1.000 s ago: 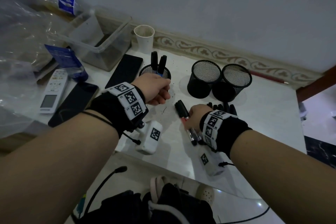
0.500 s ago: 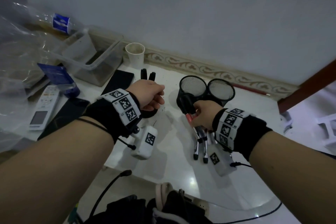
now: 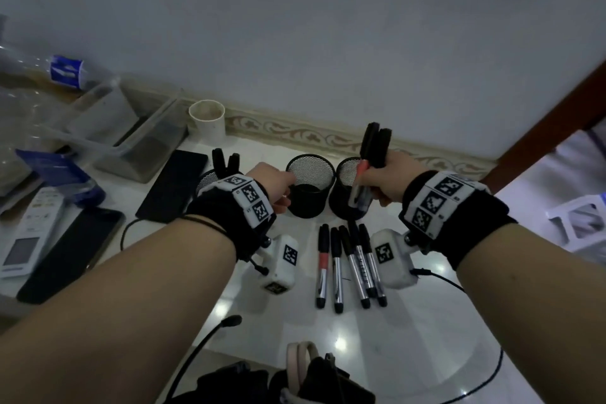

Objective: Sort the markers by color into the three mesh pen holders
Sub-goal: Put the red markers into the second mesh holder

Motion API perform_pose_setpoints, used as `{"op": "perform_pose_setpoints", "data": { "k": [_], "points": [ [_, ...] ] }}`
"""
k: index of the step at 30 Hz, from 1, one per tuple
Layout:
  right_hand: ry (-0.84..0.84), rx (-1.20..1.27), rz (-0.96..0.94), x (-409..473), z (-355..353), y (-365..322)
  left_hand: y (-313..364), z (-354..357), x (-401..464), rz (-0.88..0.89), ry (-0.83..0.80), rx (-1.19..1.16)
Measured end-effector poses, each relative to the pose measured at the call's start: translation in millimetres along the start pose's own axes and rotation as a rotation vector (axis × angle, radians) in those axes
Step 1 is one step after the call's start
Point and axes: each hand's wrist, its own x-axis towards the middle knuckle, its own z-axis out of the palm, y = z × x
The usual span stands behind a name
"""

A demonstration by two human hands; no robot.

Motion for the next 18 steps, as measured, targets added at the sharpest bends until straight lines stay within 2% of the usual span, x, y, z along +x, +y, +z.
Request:
{"op": "perform_pose_setpoints", "data": {
  "k": [6, 13, 18],
  "points": [
    [0.053, 0.262, 0.046, 7.4, -0.5, 13.2, -8.0, 8.8, 15.6, -0.068, 0.036, 0.038],
    [0.05, 0.388, 0.058, 9.2, -5.5, 20.1, -13.0, 7.3, 23.6, -0.072, -0.007, -0.034],
    [0.029, 0.475, 0.055, 13.0, -0.6, 13.0, -21.3, -6.3, 27.8, -0.025, 0.015, 0.065]
  ]
}}
